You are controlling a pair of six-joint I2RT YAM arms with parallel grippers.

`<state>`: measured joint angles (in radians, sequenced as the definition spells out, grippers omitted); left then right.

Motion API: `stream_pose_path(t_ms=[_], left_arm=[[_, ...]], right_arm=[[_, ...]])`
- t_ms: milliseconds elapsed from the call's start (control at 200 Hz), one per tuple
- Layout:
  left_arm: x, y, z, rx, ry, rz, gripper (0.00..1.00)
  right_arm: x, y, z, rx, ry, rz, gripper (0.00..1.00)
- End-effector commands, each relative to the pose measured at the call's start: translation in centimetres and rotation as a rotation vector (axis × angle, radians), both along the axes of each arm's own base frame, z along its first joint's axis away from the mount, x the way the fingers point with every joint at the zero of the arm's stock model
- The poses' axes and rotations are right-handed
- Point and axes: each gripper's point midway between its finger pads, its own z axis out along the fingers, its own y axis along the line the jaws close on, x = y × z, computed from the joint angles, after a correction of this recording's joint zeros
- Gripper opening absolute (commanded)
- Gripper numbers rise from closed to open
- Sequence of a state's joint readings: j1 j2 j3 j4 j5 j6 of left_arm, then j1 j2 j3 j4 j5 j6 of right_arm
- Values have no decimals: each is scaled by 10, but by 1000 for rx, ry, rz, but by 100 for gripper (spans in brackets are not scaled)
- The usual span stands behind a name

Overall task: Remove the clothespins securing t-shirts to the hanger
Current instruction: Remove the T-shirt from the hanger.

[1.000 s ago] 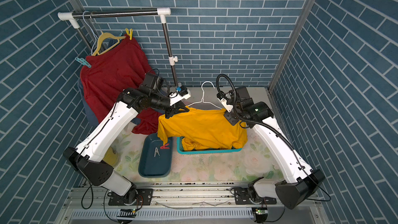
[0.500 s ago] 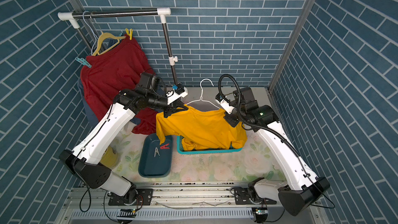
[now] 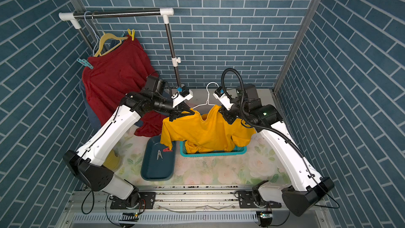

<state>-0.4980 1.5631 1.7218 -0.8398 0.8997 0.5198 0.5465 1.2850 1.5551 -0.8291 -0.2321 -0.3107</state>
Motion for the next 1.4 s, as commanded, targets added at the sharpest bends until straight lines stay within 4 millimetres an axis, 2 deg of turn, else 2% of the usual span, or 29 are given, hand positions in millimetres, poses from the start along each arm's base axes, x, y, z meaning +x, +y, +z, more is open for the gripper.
stream_pose_path(t_ms=[0, 65, 120, 195, 260, 285, 340, 415, 500, 655, 820, 1050, 1175, 1285, 1395], left_arm=[[-7, -9, 11, -67, 7, -56, 0], [-9, -10, 16, -85, 13, -63, 0], [-12, -12, 21, -105, 19, -79, 0], [-13, -13, 30, -126, 11, -90, 0], [-13, -13, 34, -133, -3, -89, 0], [-12, -13, 35, -134, -10, -86, 0], [-7, -13, 35, -126, -17, -62, 7], [3, -13, 35, -107, -22, -10, 23], [11, -11, 32, -84, -29, 32, 38], [29, -2, 14, -9, -49, 144, 43], [41, 11, -13, 61, -36, 223, 46], [40, 29, -39, 90, 27, 271, 47], [38, 40, -37, 77, 22, 300, 48], [39, 53, -24, 61, -21, 341, 48], [41, 65, -7, 36, -94, 393, 48]], right_arm=[[0, 9, 13, 34, -24, 20, 27], [1, 7, 13, 6, -45, 4, 26], [2, 3, 15, -17, -74, -14, 22], [3, -3, 24, -32, -129, -48, 12], [9, -18, 35, -51, -201, -127, 1], [12, -24, 40, -55, -229, -160, 0], [16, -37, 52, -65, -286, -232, 0], [21, -56, 66, -94, -349, -318, 0], [22, -73, 79, -135, -403, -385, 0], [17, -89, 94, -180, -463, -422, 0], [11, -96, 99, -198, -485, -429, 0], [8, -102, 97, -216, -490, -443, 0], [9, -106, 97, -235, -497, -458, 0], [11, -110, 93, -266, -490, -473, 0], [13, -107, 80, -300, -452, -453, 0]])
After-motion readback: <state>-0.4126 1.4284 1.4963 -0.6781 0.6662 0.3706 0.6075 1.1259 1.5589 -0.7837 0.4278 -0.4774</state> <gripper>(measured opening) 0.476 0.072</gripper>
